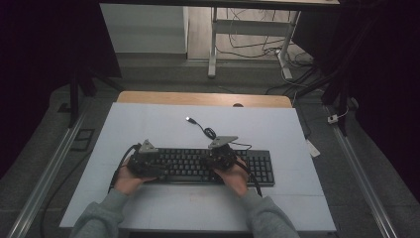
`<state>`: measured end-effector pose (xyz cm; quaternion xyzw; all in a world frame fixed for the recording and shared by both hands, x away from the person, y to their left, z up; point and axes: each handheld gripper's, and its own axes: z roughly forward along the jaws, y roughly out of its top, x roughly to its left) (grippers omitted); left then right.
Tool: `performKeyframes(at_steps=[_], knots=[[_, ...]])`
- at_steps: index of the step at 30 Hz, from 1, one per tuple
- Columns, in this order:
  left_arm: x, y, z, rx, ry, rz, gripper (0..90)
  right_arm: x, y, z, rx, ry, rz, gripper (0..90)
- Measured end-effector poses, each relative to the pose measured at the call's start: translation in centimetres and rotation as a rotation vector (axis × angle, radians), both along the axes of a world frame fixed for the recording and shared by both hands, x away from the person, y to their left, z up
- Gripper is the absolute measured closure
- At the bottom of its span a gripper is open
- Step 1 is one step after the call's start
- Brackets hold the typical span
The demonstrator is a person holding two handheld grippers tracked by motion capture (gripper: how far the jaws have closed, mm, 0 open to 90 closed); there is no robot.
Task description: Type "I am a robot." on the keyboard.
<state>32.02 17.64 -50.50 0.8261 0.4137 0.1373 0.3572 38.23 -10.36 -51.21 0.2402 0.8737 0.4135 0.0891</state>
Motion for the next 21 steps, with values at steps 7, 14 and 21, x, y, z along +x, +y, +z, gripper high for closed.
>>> performKeyframes(at_steps=[7, 14, 21], knots=[[-0.1, 0.0, 0.1, -0.002, -0.002, 0.003, 35.8, -0.2, -0.7, 0.5, 0.025, 0.003, -0.012, 89.9], [0.0, 0.1, 0.0, -0.002, -0.001, 0.003, 35.7, -1.0, -2.2, 1.0, 0.044, -0.001, -0.025, 90.0], [-0.1, 0.1, 0.1, -0.003, -0.002, 0.004, 35.6, -1.8, -4.8, 1.1, 0.052, -0.003, -0.058, 89.7]])
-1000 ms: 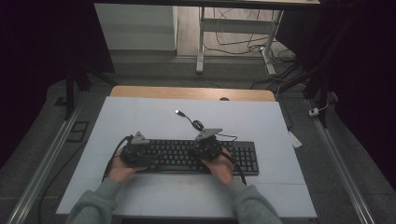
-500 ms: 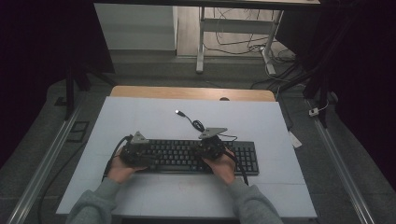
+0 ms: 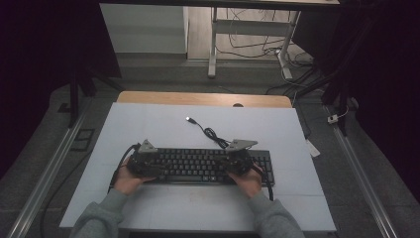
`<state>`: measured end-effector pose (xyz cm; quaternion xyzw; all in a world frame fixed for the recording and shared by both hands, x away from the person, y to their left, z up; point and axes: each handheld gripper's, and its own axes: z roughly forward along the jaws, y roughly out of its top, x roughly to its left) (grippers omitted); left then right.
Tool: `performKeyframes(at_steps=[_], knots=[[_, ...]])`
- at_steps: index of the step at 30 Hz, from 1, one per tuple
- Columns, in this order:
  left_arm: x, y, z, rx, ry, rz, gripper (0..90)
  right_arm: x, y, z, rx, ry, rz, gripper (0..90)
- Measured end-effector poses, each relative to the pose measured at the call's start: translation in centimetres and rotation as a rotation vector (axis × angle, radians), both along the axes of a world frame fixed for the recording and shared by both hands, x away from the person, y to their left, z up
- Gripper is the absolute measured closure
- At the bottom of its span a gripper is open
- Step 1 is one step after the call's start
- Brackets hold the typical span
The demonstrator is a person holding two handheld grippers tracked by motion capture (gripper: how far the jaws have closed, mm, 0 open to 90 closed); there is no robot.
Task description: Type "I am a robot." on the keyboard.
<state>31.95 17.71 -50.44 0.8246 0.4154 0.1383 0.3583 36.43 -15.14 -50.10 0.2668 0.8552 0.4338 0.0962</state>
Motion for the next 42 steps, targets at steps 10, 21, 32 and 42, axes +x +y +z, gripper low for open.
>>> performKeyframes(at_steps=[10, 21, 32, 42], knots=[[0.0, 0.2, 0.0, -0.003, -0.003, 0.004, 35.6, -1.3, -3.4, 0.0, 0.008, -0.018, -0.047, 69.8], [0.0, 0.3, 0.2, -0.016, -0.009, 0.016, 35.4, -2.3, -5.1, 0.3, 0.018, -0.079, -0.076, 46.7], [0.0, 0.6, 0.5, -0.103, 0.006, 0.039, 37.8, -2.3, -4.7, 0.1, 0.004, -0.08, -0.055, 46.0], [-0.3, -0.7, 0.7, -0.107, 0.003, -0.022, 48.3, -2.2, -4.5, -0.1, 0.007, -0.079, -0.044, 46.3]])
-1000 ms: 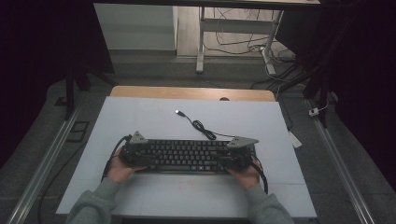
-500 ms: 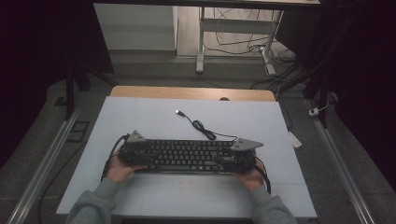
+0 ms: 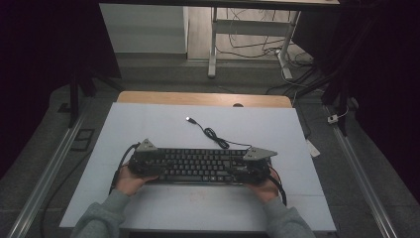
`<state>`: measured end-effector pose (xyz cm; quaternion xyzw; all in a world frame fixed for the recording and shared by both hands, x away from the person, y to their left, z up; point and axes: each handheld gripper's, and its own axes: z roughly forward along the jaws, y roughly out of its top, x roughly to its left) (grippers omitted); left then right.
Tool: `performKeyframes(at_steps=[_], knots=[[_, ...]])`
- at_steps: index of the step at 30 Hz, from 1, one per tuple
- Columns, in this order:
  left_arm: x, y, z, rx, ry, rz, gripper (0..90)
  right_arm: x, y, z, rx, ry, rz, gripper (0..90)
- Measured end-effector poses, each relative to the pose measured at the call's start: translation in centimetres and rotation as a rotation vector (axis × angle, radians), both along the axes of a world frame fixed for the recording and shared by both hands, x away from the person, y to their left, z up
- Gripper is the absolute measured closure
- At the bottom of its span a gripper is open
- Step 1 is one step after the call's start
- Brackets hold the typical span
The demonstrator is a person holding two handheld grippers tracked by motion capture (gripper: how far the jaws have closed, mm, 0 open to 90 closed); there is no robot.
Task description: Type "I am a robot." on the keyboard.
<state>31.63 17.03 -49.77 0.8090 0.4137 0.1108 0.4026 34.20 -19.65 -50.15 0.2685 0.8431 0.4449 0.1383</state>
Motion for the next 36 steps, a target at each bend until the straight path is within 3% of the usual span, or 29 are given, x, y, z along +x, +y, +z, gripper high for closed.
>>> performKeyframes(at_steps=[9, 19, 36], knots=[[-0.1, -1.6, -0.1, 0.013, -0.003, -0.074, 65.0, 0.0, 0.1, -0.1, -0.013, 0.003, 0.008, 46.6], [0.0, -2.7, -0.5, 0.045, 0.023, -0.113, 87.6, 0.1, 0.1, -0.1, -0.021, 0.003, 0.005, 46.7], [0.4, -4.6, -1.5, 0.092, 0.047, -0.144, 88.7, 0.1, 0.1, -0.2, -0.026, 0.004, 0.006, 46.7]])
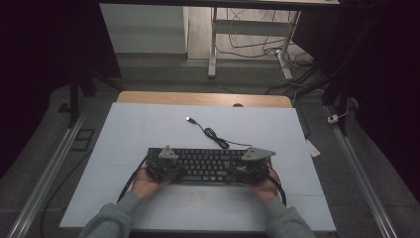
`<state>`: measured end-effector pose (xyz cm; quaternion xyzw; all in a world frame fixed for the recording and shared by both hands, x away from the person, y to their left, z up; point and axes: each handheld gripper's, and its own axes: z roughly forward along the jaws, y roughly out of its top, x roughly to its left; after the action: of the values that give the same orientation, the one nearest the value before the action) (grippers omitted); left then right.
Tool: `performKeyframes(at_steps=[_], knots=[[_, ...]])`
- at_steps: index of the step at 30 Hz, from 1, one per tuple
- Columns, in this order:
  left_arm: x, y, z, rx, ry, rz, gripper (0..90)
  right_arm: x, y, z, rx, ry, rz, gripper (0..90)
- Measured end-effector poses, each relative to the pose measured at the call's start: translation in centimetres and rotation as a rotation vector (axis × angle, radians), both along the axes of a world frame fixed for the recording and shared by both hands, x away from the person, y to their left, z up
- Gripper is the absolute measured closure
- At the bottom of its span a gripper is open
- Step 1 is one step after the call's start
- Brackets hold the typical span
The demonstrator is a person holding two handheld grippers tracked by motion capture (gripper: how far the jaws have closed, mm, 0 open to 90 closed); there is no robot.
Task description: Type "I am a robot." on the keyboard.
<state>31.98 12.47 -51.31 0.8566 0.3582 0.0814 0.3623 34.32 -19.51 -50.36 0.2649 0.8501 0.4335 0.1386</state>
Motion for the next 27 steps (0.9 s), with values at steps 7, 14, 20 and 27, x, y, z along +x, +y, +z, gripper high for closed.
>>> performKeyframes(at_steps=[7, 14, 20, 27], knots=[[0.05, -0.41, -0.24, 0.012, -0.002, -0.005, 88.7, 0.0, 0.05, -0.03, -0.004, 0.0, 0.001, 46.6], [0.08, -0.65, -0.45, 0.019, 0.004, -0.01, 88.7, 0.0, 0.04, -0.03, -0.004, 0.0, 0.0, 46.6], [0.1, -0.59, -0.44, 0.023, 0.006, -0.013, 88.7, 0.02, 0.03, -0.05, -0.005, 0.0, 0.0, 46.6], [0.16, -0.74, -0.68, 0.029, 0.012, -0.006, 88.8, 0.01, 0.04, -0.04, -0.005, -0.001, 0.0, 46.6]])
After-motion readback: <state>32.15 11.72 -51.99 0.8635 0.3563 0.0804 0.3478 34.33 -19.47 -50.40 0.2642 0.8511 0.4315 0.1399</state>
